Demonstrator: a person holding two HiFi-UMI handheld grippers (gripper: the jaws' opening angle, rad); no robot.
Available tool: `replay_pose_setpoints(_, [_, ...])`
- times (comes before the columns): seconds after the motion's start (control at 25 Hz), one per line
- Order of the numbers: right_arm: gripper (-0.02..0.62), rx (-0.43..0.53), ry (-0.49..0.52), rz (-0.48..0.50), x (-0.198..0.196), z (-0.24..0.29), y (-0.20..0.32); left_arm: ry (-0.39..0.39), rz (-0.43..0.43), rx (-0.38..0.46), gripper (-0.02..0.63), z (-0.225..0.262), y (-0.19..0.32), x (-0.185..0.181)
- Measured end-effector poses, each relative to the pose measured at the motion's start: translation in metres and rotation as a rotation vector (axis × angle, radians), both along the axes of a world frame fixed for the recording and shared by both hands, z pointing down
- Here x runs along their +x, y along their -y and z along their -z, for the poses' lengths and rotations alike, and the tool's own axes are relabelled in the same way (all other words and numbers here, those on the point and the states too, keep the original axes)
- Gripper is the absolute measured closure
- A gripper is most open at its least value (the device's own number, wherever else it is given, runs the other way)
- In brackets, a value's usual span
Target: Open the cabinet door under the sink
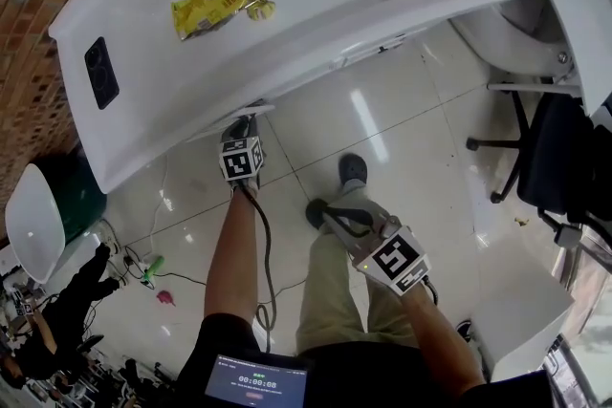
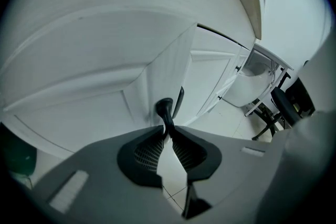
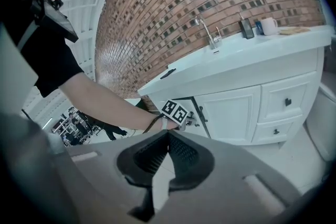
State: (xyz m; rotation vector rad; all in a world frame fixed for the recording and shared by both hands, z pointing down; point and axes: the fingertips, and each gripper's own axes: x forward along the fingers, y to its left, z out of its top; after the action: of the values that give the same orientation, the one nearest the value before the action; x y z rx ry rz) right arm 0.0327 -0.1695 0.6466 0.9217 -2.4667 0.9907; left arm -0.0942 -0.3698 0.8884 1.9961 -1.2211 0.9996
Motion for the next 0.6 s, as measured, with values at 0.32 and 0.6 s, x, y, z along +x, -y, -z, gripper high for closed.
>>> replay_pose_setpoints(0.32, [0.603, -0.01, -0.009, -0.016, -0.003, 0.001, -0.014, -0.007, 0.021, -0.01, 0.541, 0.0, -0.049, -0.011])
replay_pose_setpoints(0.6, [0.603, -0.013, -0.014, -0.005, -0.02, 0.005, -0.032, -0.084, 0.13, -0.039, 0.533, 0.0, -0.078, -0.022])
